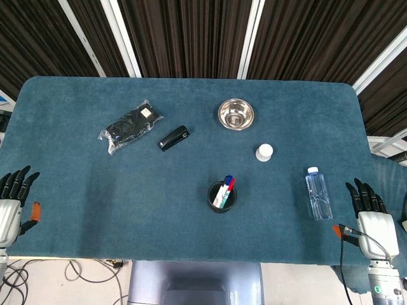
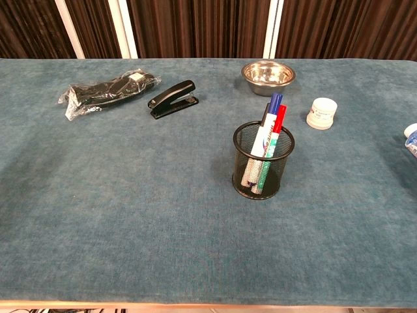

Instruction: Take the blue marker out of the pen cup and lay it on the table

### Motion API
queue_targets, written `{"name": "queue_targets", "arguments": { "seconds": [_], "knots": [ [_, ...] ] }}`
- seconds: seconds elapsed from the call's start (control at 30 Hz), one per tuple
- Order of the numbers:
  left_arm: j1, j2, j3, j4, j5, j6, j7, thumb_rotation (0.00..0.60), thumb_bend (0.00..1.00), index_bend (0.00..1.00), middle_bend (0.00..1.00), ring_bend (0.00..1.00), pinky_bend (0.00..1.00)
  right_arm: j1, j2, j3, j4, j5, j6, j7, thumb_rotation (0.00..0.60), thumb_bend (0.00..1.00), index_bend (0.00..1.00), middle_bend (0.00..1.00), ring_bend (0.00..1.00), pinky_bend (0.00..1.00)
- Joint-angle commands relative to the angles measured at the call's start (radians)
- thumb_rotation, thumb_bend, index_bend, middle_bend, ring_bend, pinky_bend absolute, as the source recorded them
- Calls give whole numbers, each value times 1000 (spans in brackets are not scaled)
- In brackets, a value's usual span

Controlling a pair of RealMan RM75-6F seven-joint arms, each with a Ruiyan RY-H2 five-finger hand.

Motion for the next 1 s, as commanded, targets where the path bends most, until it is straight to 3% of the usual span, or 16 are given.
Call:
{"name": "queue_targets", "arguments": {
  "seconds": [0.03,1.0],
  "knots": [
    [0,0,0,-1,-2,-2,1,600,560,89,0,0,0,0,0,0,0,1,-1,0,600,247,84,0,0,157],
    [4,-2,-6,-11,-27,-1,16,600,560,89,0,0,0,10,17,-13,-5,5,-43,54,600,225,84,0,0,158]
  ]
}}
